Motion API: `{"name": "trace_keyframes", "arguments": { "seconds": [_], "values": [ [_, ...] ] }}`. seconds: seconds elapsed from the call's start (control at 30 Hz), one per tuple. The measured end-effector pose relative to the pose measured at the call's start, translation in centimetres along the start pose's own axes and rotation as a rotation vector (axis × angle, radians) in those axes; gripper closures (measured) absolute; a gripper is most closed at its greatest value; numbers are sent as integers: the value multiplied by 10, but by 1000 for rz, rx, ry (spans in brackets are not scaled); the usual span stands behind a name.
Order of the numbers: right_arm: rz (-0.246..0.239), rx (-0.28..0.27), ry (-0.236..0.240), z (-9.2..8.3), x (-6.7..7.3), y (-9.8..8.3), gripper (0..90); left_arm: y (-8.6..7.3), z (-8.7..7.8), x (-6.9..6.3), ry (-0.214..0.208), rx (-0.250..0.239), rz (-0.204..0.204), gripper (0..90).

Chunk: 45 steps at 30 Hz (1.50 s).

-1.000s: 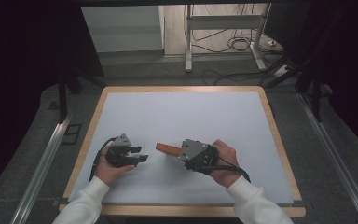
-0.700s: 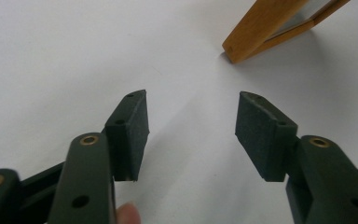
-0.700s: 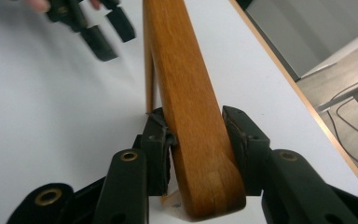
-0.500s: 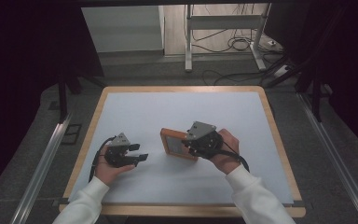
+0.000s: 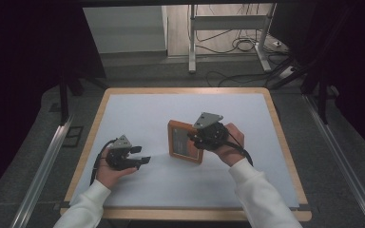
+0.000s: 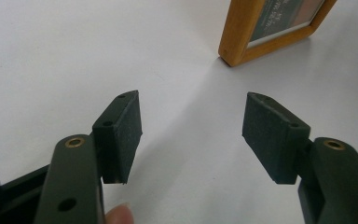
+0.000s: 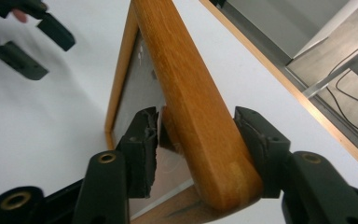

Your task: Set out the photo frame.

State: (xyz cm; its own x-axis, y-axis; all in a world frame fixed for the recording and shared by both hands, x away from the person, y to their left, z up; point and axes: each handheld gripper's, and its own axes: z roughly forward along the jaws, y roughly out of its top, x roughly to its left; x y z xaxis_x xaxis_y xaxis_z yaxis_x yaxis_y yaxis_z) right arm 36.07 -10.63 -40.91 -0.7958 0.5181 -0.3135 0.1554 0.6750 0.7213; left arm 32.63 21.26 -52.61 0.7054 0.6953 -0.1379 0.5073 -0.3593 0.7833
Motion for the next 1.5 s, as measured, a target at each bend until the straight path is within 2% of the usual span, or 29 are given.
{"name": "trace_keyframes", "arguments": {
  "seconds": [0.1,0.2,0.57,0.73,0.83,0.93,1.17,1.3,1.5],
  "values": [
    [20,12,-10,6,-6,0,457,0,0,1,-3,1,1,367],
    [43,19,-20,12,-12,0,424,0,0,2,-16,-10,-15,363],
    [106,35,-46,28,-25,-6,343,0,0,0,-6,-2,3,362],
    [120,21,-55,31,-28,-9,314,0,1,0,-5,0,4,361],
    [134,6,-84,30,-27,-9,259,0,1,-1,-5,0,5,360],
    [180,-23,-91,24,-29,-10,220,0,0,-1,-4,1,6,360],
    [240,-78,-111,-4,-31,-22,185,0,0,-1,-3,0,6,358],
    [281,-98,-105,-22,-26,-40,181,0,0,-2,-4,0,3,356],
    [337,-125,-51,-39,-10,-74,234,1,0,-4,-6,2,10,348]
  ]
}}
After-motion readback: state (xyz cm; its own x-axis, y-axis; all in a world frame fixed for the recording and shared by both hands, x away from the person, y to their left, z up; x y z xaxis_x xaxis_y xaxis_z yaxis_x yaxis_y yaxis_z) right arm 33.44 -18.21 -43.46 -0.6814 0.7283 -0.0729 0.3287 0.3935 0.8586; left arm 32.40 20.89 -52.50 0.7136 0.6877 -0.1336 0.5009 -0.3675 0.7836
